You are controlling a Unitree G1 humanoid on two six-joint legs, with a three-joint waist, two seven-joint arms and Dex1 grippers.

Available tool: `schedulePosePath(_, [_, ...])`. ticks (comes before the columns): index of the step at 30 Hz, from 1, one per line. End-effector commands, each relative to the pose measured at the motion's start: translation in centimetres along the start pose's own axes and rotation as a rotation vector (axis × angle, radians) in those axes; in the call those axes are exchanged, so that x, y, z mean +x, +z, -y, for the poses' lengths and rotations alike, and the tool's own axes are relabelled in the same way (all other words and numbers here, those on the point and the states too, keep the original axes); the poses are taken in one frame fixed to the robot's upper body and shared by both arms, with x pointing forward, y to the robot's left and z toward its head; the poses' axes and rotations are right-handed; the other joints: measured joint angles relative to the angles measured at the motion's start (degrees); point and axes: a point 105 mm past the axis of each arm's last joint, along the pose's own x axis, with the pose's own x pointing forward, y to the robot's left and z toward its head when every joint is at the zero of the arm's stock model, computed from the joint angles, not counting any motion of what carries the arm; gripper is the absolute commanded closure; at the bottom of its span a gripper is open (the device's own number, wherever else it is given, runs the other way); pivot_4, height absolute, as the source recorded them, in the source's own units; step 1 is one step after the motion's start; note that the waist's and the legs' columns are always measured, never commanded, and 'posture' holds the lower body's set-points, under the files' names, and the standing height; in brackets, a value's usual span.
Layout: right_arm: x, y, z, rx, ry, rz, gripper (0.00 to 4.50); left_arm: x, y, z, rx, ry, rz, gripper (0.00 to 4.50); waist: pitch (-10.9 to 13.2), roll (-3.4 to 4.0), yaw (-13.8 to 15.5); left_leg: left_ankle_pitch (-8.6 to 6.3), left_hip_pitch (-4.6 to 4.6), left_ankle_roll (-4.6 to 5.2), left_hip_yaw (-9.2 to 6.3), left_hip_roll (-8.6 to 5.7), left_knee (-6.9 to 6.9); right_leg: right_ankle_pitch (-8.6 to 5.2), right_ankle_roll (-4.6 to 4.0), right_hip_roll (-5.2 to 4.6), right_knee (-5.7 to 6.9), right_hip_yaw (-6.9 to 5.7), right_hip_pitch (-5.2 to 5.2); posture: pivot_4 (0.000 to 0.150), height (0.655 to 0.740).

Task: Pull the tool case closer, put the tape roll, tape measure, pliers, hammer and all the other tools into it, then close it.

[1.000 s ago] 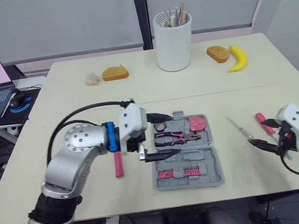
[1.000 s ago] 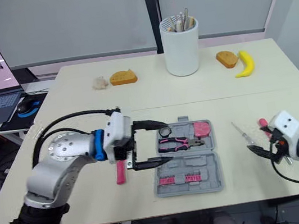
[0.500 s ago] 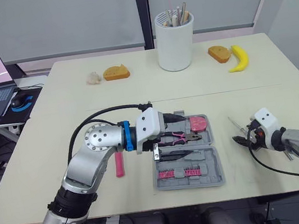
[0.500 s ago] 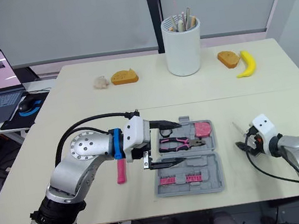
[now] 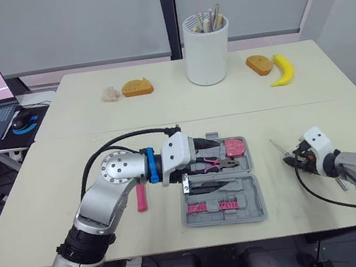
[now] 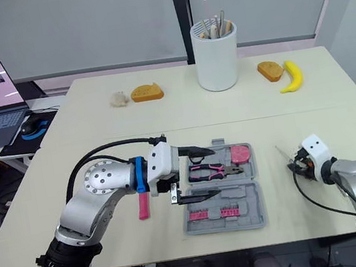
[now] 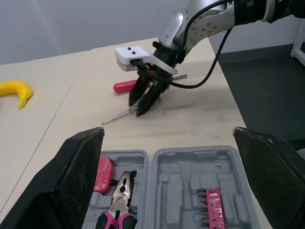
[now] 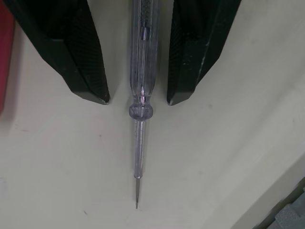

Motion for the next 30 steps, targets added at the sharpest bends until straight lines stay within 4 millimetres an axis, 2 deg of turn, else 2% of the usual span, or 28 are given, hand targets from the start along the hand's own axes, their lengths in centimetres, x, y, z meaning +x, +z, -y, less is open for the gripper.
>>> schedulePosePath(1, [0.1,-1.0,-0.7,0.002,0.024,-0.025,3.43,-0.1,0.6,-0.2,0.038,0.003,0.014,0.0,0.0,0.0,-0.01,0.0,0.0,0.0,0.0,0.0,0.0,0.0,0.0,0.0,0.0,0.0,0.0,0.15,0.74])
schedulePosePath(5, [0.5,-0.8,-1.1,0.022,0.028,-0.005,4.13,-0.3,0.3,-1.1,0.039,0.035,0.002,0.0,-0.01,0.0,-0.09,0.0,0.03,0.0,-0.02,0.01,0.0,0.0,0.0,0.01,0.0,-0.01,0.02,0.15,0.74])
schedulePosePath(12, [-0.2,-0.6,-1.1,0.066,-0.005,-0.001,4.15,-0.3,0.2,-0.3,0.03,0.008,0.005,0.0,-0.01,0.0,-0.49,0.0,0.04,0.0,-0.05,0.02,-0.01,0.0,0.0,0.02,0.0,-0.02,0.05,0.15,0.74])
schedulePosePath(17, [-1.1,-1.0,-4.0,0.158,0.001,-0.001,4.15,-0.5,-0.4,0.9,0.005,-0.021,-0.016,0.0,-0.02,0.02,-0.44,0.0,0.04,0.0,-0.1,0.0,-0.02,-0.01,-0.01,0.01,-0.02,-0.01,0.05,0.15,0.74])
schedulePosePath(22, [-2.0,-0.7,-6.3,0.257,-0.091,0.024,4.15,-0.6,-0.6,1.5,-0.01,-0.032,-0.025,0.0,-0.05,0.06,-0.41,0.0,0.03,0.0,-0.17,0.0,-0.04,-0.01,-0.01,0.01,0.01,0.01,-0.03,0.15,0.74])
schedulePosePath(27, [-2.4,-1.9,-7.4,0.332,-0.139,-0.003,4.15,-0.6,-0.8,1.8,-0.014,-0.042,-0.032,0.0,-0.06,0.08,-0.4,0.0,0.03,0.0,-0.16,-0.02,-0.05,-0.01,-0.01,0.01,0.02,0.02,-0.06,0.15,0.74])
schedulePosePath(30, [-2.7,-2.0,-8.2,0.376,-0.13,0.003,4.15,-0.7,-0.7,1.8,-0.011,-0.044,-0.034,0.0,-0.06,0.08,-0.4,0.0,0.03,0.0,-0.16,-0.02,-0.05,-0.01,-0.01,0.01,0.02,0.01,-0.06,0.15,0.74])
